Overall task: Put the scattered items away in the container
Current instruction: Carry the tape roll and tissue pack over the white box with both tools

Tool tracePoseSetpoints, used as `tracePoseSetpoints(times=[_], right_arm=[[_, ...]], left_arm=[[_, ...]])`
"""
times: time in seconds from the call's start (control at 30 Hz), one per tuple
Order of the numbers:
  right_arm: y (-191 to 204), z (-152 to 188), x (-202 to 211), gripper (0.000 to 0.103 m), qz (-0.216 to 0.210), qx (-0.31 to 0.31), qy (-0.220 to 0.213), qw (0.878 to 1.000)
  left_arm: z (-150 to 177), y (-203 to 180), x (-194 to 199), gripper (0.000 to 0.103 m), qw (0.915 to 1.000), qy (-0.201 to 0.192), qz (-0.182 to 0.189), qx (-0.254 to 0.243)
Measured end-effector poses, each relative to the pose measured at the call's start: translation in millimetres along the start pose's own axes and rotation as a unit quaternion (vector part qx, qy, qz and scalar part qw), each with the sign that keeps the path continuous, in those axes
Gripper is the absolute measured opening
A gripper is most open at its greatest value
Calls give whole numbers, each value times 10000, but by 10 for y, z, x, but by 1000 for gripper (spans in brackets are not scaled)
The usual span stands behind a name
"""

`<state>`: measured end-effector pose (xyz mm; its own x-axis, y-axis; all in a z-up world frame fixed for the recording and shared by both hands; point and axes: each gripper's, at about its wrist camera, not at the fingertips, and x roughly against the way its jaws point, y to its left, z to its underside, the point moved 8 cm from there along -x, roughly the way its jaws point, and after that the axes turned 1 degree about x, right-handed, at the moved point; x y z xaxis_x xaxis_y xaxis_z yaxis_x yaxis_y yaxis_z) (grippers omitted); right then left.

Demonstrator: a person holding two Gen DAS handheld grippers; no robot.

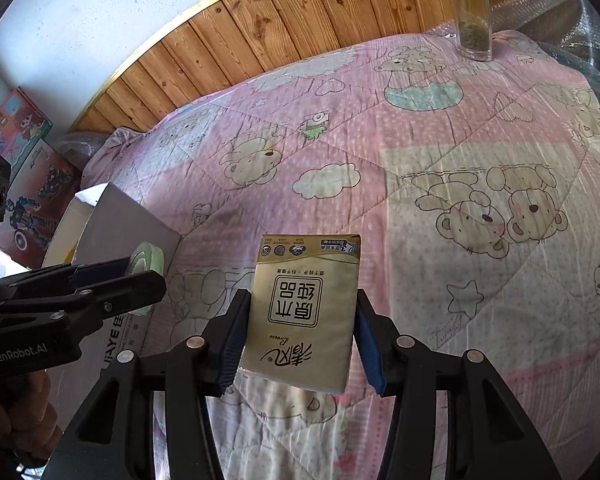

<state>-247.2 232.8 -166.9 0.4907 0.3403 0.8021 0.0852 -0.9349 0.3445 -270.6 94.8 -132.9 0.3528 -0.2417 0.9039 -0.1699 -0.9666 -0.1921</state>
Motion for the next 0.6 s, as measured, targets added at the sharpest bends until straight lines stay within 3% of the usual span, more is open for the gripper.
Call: tracePoseSetpoints(times=[0.6], right_arm=[[359,372,411,51,-48,328,-91,9994]], left_arm=[[425,-91,582,49,9988,-397,174,207]])
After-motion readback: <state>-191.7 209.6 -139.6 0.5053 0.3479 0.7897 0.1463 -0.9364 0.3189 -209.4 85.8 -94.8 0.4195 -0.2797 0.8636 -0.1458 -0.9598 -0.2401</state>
